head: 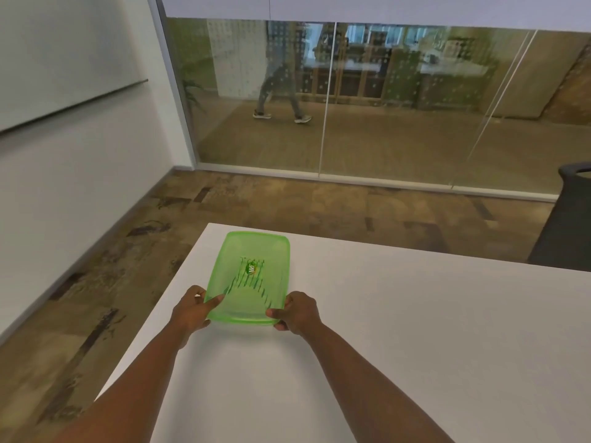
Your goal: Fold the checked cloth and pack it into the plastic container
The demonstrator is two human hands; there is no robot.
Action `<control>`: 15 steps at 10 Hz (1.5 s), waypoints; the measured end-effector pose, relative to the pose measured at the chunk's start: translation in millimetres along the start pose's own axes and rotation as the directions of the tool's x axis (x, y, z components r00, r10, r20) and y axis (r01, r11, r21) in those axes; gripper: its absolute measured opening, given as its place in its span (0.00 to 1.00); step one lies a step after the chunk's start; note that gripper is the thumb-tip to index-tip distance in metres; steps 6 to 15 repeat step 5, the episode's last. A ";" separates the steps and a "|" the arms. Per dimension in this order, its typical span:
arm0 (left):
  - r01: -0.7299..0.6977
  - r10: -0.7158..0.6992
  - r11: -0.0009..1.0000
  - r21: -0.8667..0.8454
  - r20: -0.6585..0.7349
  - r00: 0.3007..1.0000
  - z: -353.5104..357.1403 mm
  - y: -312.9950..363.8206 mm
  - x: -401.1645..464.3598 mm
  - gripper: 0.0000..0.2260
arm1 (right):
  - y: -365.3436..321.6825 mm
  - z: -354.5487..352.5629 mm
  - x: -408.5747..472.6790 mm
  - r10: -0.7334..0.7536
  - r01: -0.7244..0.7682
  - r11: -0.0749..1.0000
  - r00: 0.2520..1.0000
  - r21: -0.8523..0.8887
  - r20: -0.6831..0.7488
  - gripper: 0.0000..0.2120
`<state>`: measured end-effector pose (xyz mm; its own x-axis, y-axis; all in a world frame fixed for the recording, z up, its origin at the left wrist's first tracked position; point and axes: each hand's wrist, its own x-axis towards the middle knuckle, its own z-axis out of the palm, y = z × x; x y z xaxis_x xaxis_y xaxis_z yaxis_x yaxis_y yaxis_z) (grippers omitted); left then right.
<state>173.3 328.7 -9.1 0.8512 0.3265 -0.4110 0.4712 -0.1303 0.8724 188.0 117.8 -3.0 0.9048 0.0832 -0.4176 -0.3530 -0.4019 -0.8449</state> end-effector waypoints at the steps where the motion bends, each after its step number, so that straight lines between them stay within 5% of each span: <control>1: -0.011 0.011 1.000 -0.011 -0.011 1.000 -6.0 -1.0 11.1 0.11 | -0.4 12.6 11.1 0.012 -0.012 1.000 1.000 0.006 0.004 0.20; 3: 0.016 -0.017 0.999 -0.030 -0.026 1.000 -10.5 -5.1 23.0 0.10 | -1.0 26.5 21.8 0.036 -0.036 0.999 0.999 0.018 0.009 0.20; 4: 0.012 -0.013 0.999 -0.039 -0.026 1.000 -12.2 -7.1 29.9 0.10 | -2.6 26.5 21.6 0.055 -0.060 0.986 0.998 0.156 0.036 0.10; 5: 0.027 -0.028 1.000 -0.010 -0.054 0.998 -10.1 -5.0 29.9 0.14 | -3.0 24.6 15.9 0.095 -0.105 0.979 0.993 0.175 0.063 0.18; 15: 0.027 -0.028 1.000 -0.010 -0.054 0.998 -10.1 -5.0 29.9 0.14 | -3.0 24.6 15.9 0.095 -0.105 0.979 0.993 0.175 0.063 0.18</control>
